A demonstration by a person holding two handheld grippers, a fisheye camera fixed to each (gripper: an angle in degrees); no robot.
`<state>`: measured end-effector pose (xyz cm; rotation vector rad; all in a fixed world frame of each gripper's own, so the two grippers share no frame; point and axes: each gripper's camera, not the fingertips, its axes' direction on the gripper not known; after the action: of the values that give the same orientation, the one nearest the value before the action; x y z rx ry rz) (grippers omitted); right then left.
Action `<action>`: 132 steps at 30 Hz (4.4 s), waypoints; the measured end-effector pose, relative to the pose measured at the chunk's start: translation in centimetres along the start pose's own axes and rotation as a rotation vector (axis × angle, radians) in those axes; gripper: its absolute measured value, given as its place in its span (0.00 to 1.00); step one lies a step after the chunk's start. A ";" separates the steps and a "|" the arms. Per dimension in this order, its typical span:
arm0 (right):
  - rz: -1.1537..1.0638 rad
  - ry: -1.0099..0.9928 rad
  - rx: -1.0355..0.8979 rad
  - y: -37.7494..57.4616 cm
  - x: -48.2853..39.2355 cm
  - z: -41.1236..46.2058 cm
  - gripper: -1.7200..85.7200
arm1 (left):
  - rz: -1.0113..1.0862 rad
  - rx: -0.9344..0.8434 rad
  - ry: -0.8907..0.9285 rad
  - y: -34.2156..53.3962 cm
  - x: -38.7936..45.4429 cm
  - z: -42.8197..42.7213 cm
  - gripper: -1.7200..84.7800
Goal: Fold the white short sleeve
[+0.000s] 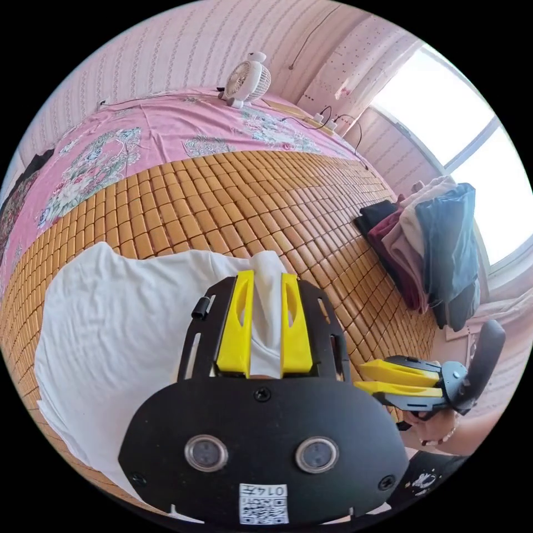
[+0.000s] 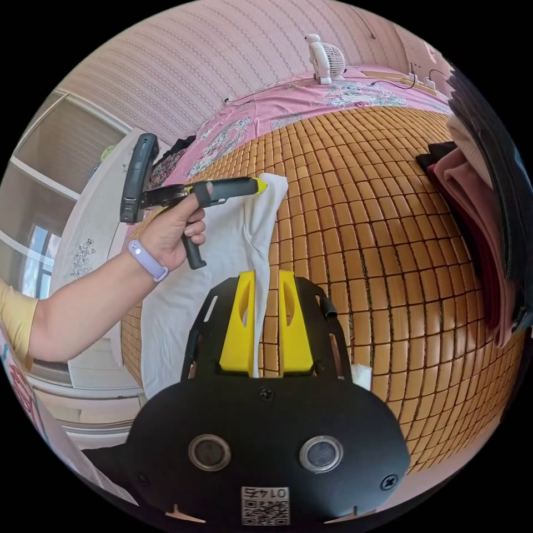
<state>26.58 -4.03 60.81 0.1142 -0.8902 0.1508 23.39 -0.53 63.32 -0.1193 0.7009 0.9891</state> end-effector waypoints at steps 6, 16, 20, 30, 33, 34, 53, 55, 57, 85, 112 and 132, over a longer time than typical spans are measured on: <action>-0.041 -0.034 -0.001 0.1 -0.5 -2.1 0.10 | -0.113 0.129 -0.014 4.6 -3.3 -1.3 0.01; -0.129 -0.111 -0.026 -3.2 -4.2 -2.4 0.10 | -0.367 0.079 -0.069 15.3 -11.3 0.1 0.07; -0.172 -0.057 -0.089 -4.7 -6.2 -0.7 0.10 | -0.328 0.124 -0.007 14.6 -10.8 1.5 0.08; -0.139 -0.102 -0.116 -5.0 -6.9 -2.7 0.05 | -0.041 -0.046 -0.216 8.9 -6.0 8.8 0.09; -0.143 -0.124 -0.064 -4.6 -7.0 -4.8 0.04 | -0.008 -0.032 -0.179 9.3 -5.0 8.6 0.06; -0.141 -0.127 -0.035 -4.3 -7.0 -5.9 0.03 | 0.005 -0.015 -0.182 9.4 -4.5 8.3 0.06; 0.177 -0.002 0.052 -0.9 -1.5 -8.9 0.03 | 0.234 -0.026 -0.073 3.8 7.3 17.6 0.09; 0.195 0.008 0.036 -0.6 -1.4 -8.5 0.03 | 0.234 -0.022 -0.053 3.9 7.1 17.1 0.09; 0.196 0.019 0.033 -0.4 -1.4 -8.4 0.04 | 0.208 0.020 -0.055 4.0 6.3 15.3 0.09; -0.114 0.177 0.042 -8.1 -3.2 -0.8 0.04 | -0.040 0.118 -0.234 1.1 -7.1 3.9 0.07; -0.635 0.044 -0.161 0.6 -23.0 13.7 0.08 | -0.838 0.308 -0.283 32.2 -24.9 -26.7 0.09; -1.005 0.174 -0.346 2.3 -47.4 36.3 0.10 | -0.706 0.306 -0.211 30.9 -29.3 -29.6 0.06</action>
<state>-30.90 -11.62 46.58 0.2089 -0.5899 -0.9135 -26.09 -16.19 64.26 0.0103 0.5456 0.2084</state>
